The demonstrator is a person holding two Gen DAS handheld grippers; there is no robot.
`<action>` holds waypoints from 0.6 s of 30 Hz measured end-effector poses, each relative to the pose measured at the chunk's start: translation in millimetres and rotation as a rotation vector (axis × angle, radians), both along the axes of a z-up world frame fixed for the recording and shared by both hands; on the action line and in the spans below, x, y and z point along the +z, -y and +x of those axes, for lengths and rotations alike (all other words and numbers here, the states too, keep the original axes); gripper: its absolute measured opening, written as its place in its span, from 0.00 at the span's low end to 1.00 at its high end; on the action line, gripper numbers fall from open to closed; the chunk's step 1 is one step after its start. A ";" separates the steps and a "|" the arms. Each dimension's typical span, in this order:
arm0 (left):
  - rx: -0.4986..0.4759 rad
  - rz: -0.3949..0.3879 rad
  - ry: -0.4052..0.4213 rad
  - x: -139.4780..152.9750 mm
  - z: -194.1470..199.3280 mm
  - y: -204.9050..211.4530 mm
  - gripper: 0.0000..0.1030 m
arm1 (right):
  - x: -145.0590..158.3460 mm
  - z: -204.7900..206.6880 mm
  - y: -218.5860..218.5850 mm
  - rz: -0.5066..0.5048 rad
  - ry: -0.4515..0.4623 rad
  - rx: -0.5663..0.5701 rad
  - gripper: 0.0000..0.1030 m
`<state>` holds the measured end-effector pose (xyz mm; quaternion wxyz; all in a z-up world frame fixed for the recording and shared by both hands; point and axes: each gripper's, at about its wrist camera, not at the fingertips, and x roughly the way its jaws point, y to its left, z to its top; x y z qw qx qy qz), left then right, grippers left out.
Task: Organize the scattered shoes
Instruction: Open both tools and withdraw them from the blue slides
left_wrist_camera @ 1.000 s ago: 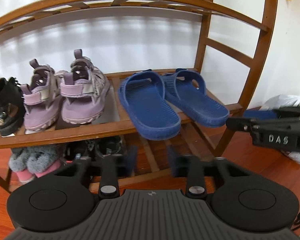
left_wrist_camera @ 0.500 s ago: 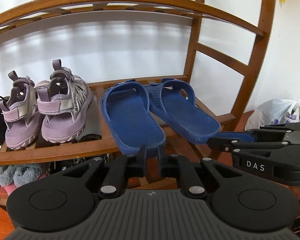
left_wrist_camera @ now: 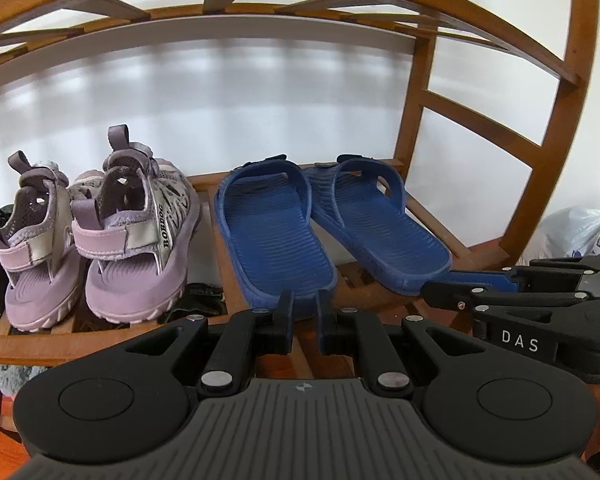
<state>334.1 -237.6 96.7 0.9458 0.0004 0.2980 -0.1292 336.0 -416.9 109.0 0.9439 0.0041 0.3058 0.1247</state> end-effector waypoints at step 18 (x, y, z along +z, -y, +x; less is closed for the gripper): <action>-0.003 -0.028 -0.019 2.4 -9.0 0.8 0.14 | -4.0 1.3 -6.3 0.035 0.000 -0.020 0.22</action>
